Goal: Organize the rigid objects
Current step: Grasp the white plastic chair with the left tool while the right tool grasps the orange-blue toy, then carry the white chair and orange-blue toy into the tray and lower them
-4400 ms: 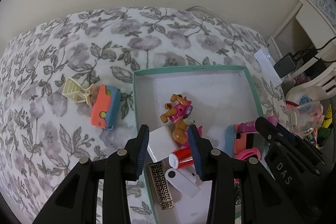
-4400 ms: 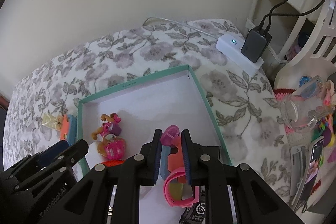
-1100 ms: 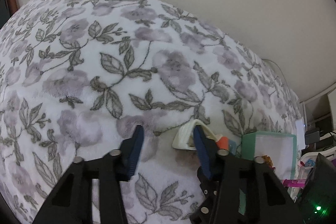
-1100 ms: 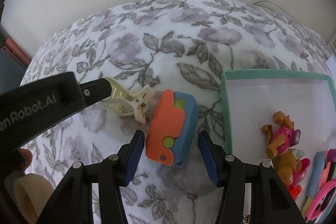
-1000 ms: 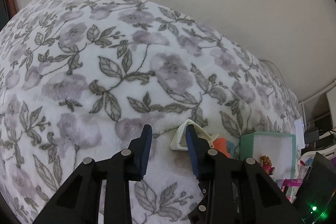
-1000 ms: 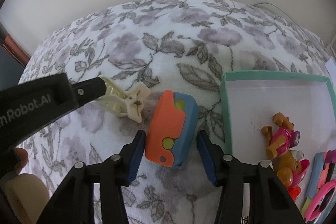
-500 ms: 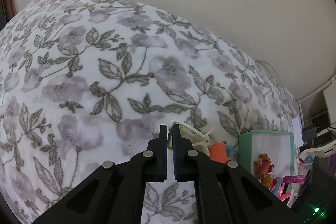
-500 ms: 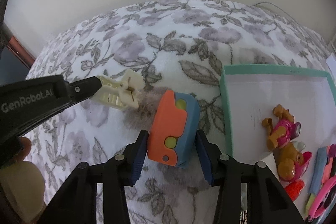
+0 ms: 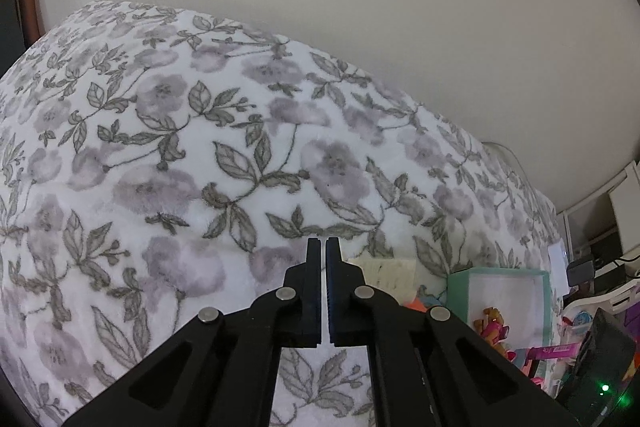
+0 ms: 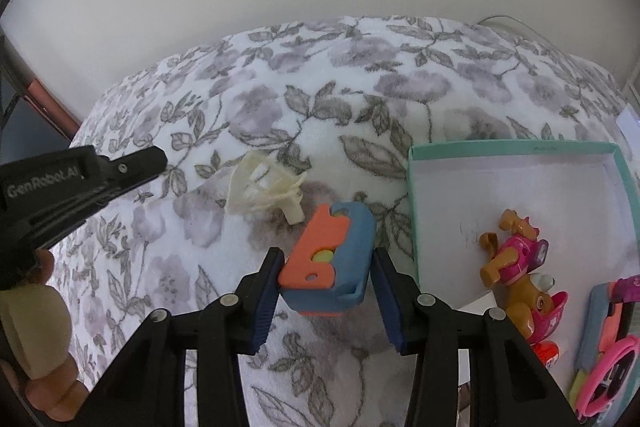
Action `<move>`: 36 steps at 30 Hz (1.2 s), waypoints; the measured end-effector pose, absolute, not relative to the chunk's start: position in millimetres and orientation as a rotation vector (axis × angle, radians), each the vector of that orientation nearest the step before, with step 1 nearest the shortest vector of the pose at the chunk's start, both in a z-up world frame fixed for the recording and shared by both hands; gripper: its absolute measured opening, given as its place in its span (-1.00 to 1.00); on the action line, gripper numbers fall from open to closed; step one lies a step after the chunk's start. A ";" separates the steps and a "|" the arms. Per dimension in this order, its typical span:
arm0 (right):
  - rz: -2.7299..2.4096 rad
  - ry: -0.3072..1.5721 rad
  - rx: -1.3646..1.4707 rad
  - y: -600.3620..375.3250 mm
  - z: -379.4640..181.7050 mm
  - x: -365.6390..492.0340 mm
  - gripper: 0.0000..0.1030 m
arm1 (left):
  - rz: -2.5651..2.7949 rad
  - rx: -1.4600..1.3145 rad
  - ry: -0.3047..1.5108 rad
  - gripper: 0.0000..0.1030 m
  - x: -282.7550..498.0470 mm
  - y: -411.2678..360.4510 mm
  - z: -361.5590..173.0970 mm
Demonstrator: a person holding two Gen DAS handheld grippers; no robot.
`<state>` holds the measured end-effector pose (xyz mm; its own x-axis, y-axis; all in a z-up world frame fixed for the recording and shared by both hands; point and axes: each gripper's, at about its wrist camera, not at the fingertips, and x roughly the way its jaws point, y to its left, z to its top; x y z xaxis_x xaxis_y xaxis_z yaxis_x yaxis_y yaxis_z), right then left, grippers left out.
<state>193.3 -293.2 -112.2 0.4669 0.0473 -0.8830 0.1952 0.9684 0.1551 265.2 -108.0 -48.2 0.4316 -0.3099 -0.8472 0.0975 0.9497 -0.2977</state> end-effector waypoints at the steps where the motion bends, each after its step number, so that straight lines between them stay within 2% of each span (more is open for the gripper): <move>1: -0.093 1.093 0.247 -293.0 -114.4 193.3 -0.09 | -0.259 -0.220 1.102 -0.97 265.4 -108.2 -49.4; 8: -0.093 1.141 0.255 -293.8 -127.1 192.4 -0.09 | -0.315 -0.271 1.114 -0.92 264.9 -111.0 -52.7; 10: -0.092 1.143 0.247 -292.2 -127.8 192.2 -0.09 | -0.333 -0.284 1.117 -0.50 264.5 -112.8 -52.6; 11: -0.091 1.144 0.245 -291.6 -128.1 192.0 -0.09 | -0.344 -0.291 1.117 0.02 264.3 -114.2 -52.9; 12: -0.089 1.145 0.243 -291.5 -128.6 191.9 -0.09 | -0.352 -0.297 1.117 0.34 264.1 -115.4 -52.7; 29: -0.067 1.146 0.236 -289.5 -129.8 190.7 -0.09 | -0.475 -0.321 1.218 0.36 273.2 -142.4 -91.8; 32: -0.063 1.146 0.237 -289.5 -130.0 190.6 -0.09 | -0.495 -0.281 1.205 0.02 270.6 -149.0 -90.2; 36: -0.061 1.148 0.226 -288.4 -130.5 191.1 -0.09 | -0.490 -0.228 1.189 0.01 267.5 -150.6 -86.4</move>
